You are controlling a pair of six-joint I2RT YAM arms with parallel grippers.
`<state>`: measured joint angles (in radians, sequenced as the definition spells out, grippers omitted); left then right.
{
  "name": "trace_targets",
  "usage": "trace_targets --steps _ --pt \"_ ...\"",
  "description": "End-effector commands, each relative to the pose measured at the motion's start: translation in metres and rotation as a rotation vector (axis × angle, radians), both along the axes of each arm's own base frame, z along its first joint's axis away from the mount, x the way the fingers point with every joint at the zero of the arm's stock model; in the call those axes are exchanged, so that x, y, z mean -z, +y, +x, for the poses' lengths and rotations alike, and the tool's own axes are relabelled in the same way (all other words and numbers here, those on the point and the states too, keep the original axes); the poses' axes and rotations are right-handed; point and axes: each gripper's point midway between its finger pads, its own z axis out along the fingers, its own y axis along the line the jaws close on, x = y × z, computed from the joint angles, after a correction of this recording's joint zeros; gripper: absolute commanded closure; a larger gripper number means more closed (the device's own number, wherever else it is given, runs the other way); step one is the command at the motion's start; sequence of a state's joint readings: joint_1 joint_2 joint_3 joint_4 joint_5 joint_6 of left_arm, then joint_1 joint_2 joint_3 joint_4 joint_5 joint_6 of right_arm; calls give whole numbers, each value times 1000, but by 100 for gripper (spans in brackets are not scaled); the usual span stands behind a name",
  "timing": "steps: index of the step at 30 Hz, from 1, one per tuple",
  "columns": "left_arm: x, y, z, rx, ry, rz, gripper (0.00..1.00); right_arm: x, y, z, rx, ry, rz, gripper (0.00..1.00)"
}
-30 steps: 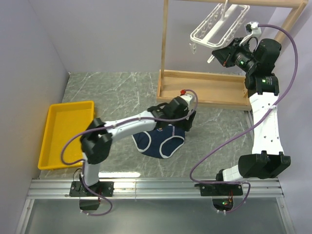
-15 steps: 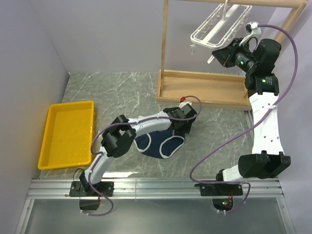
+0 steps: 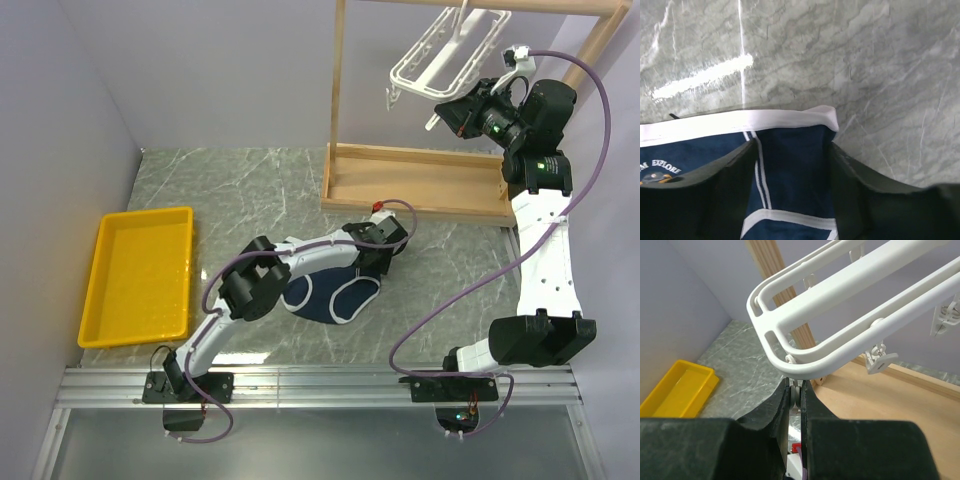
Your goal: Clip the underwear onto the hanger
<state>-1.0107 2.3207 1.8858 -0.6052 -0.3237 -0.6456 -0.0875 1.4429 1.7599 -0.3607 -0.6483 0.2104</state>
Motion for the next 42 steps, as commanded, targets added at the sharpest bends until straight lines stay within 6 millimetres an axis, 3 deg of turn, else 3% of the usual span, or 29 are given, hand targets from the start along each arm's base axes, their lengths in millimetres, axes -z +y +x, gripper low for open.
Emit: trace_targets --steps 1,5,8,11,13,14,17,18,20,21,25,33,42 --pt "16 0 2 -15 25 26 39 -13 -2 -4 7 -44 -14 100" --pt "23 1 11 -4 45 46 47 -13 -2 -4 7 -41 -13 100" --pt "33 7 21 -10 62 67 62 -14 -2 -5 7 -44 -14 100" --pt "24 6 30 -11 33 51 88 -13 -2 -6 6 -42 -17 100" --pt "2 3 35 4 -11 11 90 -12 -2 -6 5 -41 -18 100" --pt "-16 -8 43 24 -69 -47 91 -12 -1 -6 3 -39 -16 100" --pt "-73 -14 43 104 -189 -181 98 -13 -1 -7 0 -39 -14 100" --pt "-111 -19 45 123 -287 -289 100 -13 0 -7 -1 -40 -12 100" --pt "-145 -19 42 191 -396 -363 100 -14 0 -8 -3 -39 -11 100" --pt "-179 -19 42 208 -497 -454 100 -13 0 -8 -4 -38 -8 100" --pt "-231 -17 40 303 -692 -515 100 -12 1 -10 -11 -35 -1 100" --pt "-302 -31 45 421 -937 -586 100 -13 5 -15 -32 -34 11 100" --pt "-357 -33 62 471 -1153 -617 100 -13 9 -20 -53 -30 29 100"
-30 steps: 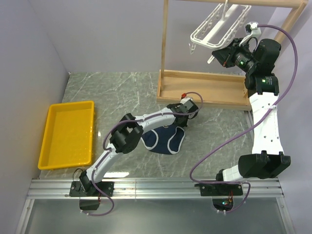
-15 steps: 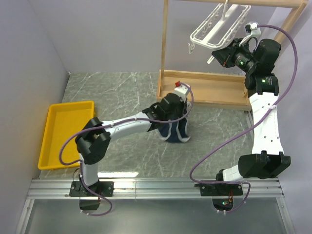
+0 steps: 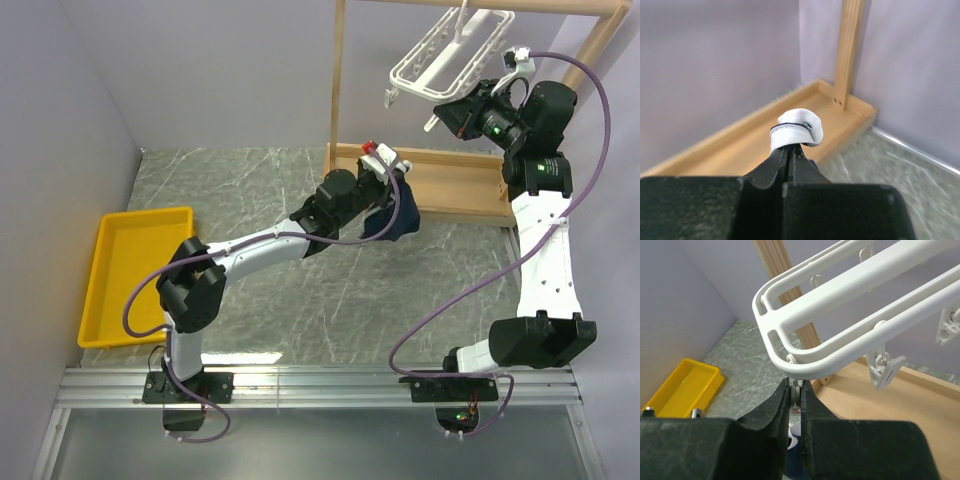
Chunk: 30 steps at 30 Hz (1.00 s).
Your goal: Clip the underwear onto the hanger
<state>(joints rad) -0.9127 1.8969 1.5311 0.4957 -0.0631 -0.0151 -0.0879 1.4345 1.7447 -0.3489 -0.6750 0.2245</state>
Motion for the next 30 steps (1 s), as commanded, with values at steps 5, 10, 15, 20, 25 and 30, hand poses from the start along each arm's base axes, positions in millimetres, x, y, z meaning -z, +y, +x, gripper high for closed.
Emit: trace_targets --steps 5,10,15,20,25,30 --pt "-80 -8 -3 51 -328 -90 100 -12 6 -16 -34 -22 31 100" --pt "-90 -15 -5 75 -376 -95 100 -13 9 -19 -53 -26 41 100" --pt "-99 -19 -2 69 -397 -117 100 -12 11 -22 -66 -21 47 100" --pt "-106 -23 2 65 -425 -129 100 -13 13 -23 -77 -18 51 100" --pt "-115 -24 1 67 -443 -155 100 -10 14 -24 -81 -9 47 100" --pt "-122 -24 0 71 -458 -172 100 -8 12 -23 -75 -3 40 100"
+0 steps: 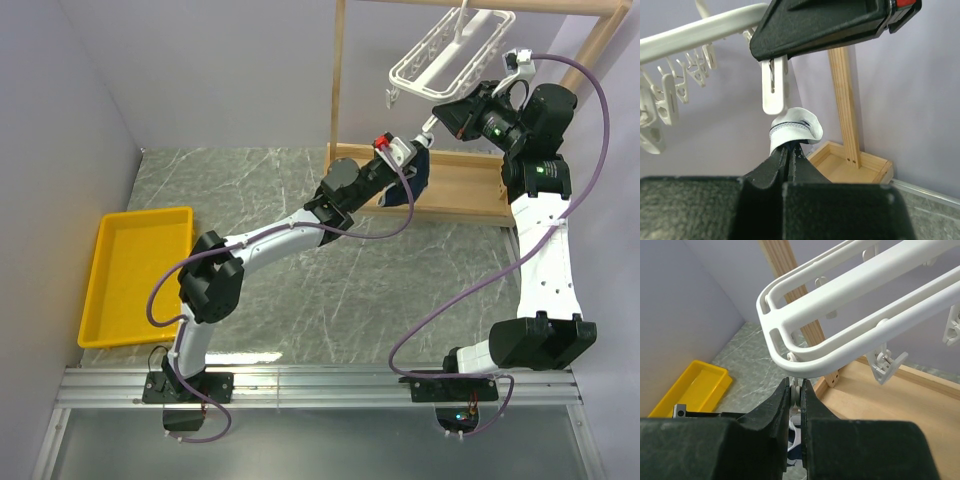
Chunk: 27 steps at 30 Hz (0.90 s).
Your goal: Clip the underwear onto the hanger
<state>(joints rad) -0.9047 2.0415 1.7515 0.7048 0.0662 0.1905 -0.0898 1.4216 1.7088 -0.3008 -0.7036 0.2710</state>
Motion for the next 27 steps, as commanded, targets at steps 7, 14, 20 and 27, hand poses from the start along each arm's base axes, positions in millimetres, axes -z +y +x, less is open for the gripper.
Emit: trace_targets --steps 7,14,20,27 --pt "-54 4 -12 26 -124 -99 100 -7 10 -21 -65 1 12 100" --pt "-53 1 -10 24 -136 -98 100 -5 14 -24 -86 17 26 100" --pt "-55 -1 -6 12 -140 -100 100 -5 15 -26 -96 20 21 100" --pt "-61 1 -6 5 -154 -118 100 -5 9 -23 -57 12 -4 100"
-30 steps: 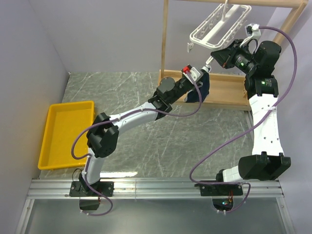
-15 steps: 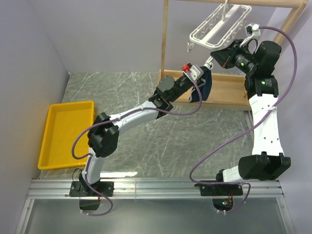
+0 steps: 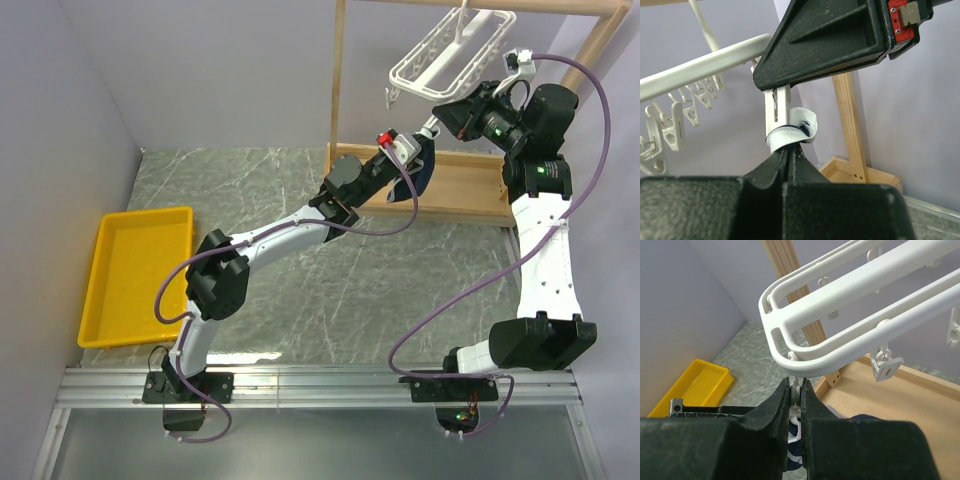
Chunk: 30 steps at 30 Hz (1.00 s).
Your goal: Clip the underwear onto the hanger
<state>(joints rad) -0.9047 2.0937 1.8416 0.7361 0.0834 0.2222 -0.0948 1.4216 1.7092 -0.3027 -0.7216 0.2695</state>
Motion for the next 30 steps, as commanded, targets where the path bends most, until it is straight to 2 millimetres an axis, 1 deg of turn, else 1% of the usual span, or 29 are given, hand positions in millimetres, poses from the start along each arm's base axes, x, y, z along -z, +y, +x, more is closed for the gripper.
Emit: trace_targets --steps 1,4,9,12,13,16,25,28,30 --pt "-41 8 -10 8 -84 -86 100 -4 7 -21 -38 15 -6 100" --pt "-44 8 -12 12 -92 -94 100 -3 5 -19 -23 16 -12 100" --pt "-47 10 -11 0 -107 -95 100 -4 10 -23 -55 18 -8 100" --pt "-48 10 -11 -5 -114 -96 100 -2 10 -24 -60 26 -10 93" --pt "-49 10 -11 -4 -118 -96 100 -2 10 -24 -58 26 -13 88" --pt "-52 12 -10 -15 -128 -102 100 -2 8 -23 -51 27 -19 81" --pt "-53 9 -10 -11 -134 -107 100 -4 8 -24 -46 24 -19 71" --pt "-56 10 -8 -19 -140 -114 100 -6 8 -24 -45 19 -19 68" --pt "-58 10 -8 -20 -148 -117 100 -7 8 -25 -48 17 -18 68"
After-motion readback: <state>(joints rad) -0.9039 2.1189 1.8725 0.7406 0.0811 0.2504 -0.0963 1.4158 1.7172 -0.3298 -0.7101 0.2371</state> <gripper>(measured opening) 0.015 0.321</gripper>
